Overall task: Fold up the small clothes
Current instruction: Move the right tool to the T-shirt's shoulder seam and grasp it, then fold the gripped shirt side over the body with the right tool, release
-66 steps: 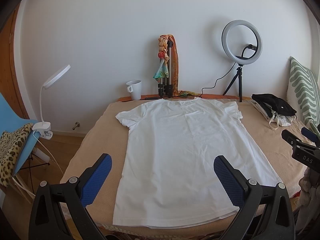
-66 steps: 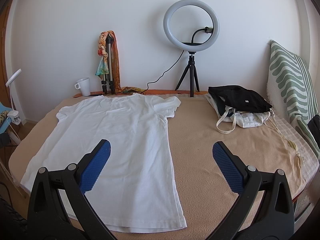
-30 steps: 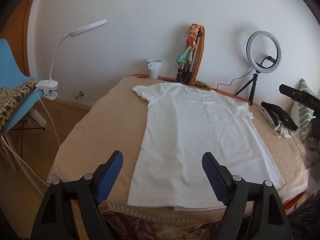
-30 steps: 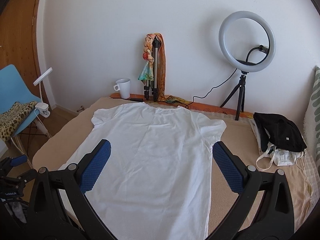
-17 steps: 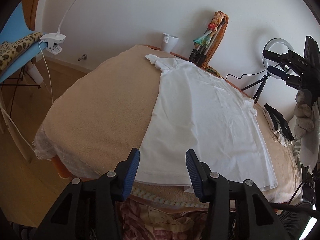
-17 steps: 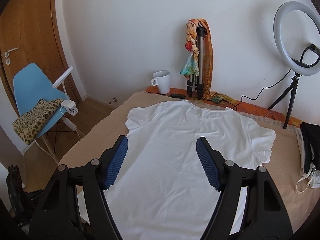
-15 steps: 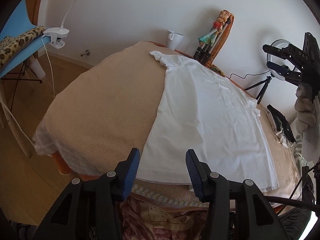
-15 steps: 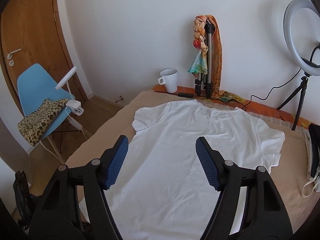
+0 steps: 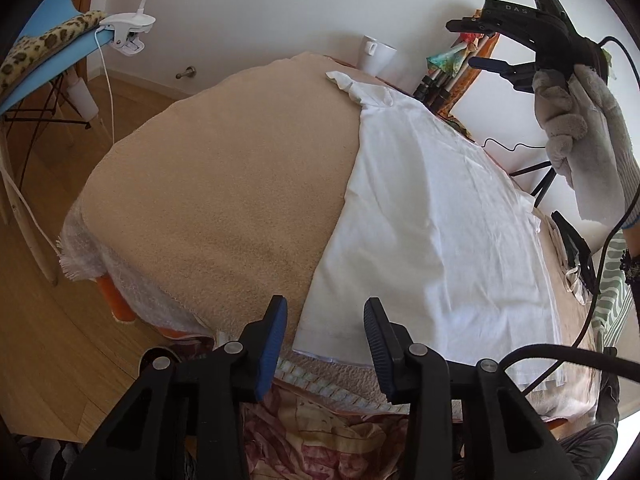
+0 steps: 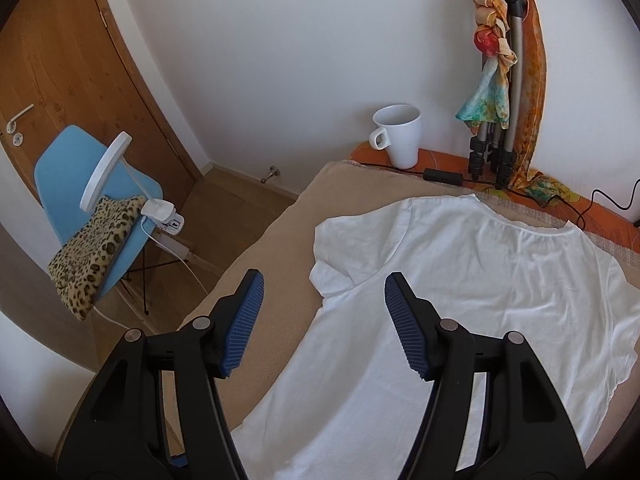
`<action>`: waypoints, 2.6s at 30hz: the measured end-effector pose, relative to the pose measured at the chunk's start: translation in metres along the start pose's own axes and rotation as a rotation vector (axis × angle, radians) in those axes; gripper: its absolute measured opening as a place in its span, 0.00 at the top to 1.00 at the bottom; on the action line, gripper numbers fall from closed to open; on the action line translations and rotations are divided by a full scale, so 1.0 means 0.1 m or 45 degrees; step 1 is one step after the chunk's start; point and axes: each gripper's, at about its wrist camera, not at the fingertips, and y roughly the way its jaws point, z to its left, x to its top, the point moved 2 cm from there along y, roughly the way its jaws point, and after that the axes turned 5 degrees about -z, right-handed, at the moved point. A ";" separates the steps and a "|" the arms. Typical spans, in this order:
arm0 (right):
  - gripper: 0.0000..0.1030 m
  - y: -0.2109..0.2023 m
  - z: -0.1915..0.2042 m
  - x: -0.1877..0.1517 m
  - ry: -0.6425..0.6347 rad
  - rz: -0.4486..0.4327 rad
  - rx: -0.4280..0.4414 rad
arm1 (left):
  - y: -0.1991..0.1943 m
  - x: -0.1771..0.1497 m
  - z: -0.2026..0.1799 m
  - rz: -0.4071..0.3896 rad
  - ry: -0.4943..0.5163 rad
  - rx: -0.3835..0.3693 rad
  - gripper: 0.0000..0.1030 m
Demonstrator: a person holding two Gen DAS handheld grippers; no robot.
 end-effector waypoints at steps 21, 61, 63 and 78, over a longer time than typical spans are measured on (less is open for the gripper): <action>0.35 1.80 0.28 0.10 -0.075 0.238 -0.123 | 0.08 0.03 0.09 0.020 -0.066 -0.063 0.94; 0.95 2.42 0.07 0.22 -0.165 0.308 -0.308 | -0.19 0.12 0.11 -0.129 0.002 -0.101 1.00; 0.95 2.33 0.00 0.28 -0.124 0.280 -0.280 | -0.25 0.15 0.10 -0.152 -0.024 -0.146 1.00; 0.95 1.43 -0.69 0.57 0.140 0.048 -0.165 | -0.38 0.13 -0.67 -0.171 0.224 -0.348 1.00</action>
